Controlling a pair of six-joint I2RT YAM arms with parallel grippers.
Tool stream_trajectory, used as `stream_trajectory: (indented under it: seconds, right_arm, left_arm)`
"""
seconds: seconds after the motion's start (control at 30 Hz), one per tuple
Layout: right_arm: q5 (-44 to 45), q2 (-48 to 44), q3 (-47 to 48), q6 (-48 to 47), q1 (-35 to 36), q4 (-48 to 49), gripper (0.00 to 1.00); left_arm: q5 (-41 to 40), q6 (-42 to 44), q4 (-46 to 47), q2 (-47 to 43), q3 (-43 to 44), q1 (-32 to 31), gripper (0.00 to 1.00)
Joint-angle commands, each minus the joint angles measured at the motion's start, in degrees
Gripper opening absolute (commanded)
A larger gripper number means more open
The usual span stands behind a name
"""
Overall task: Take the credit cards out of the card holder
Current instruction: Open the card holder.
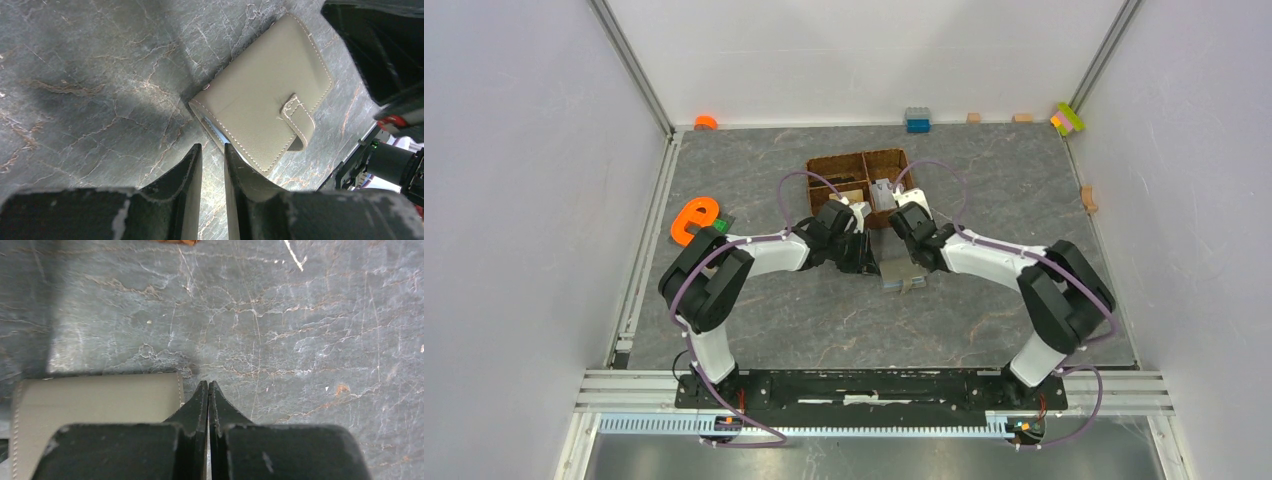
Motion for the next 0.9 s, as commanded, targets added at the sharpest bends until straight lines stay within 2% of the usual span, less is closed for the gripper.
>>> stream_trajectory:
  seconds: [0.0,0.13,0.33,0.63,0.8,0.87]
  right_arm:
    - [3.2,3.7,3.7,2.2,0.6,-6.0,0.00]
    - [-1.3,3.6,3.3,1.0,1.5,-5.1,0.00]
    - [-17.7,0.9,-0.5,-0.9,3.0,0.2,0.00]
    - [-22.7,-4.8,-7.8,-3.3,5.3,5.1,0.00]
    - [-40.2,-3.3,-7.1,-9.4,5.5,7.8,0.00]
    - [-43.7,-3.5,-7.4,-10.6,6.2,9.0,0.01]
  left_arm:
    - [1.0,1.4,1.3,-1.8,0.4,-0.3,0.30]
    - [1.7,1.1,1.7,-1.3,0.4,-0.3,0.30]
    - [3.1,0.4,2.6,0.1,1.0,-0.1,0.30]
    - [0.1,1.6,1.5,-1.3,0.3,0.8,0.31]
    - [-1.3,2.8,0.1,-1.4,0.6,1.4,0.32]
    - [-1.9,3.1,0.2,-1.6,0.5,1.6,0.32]
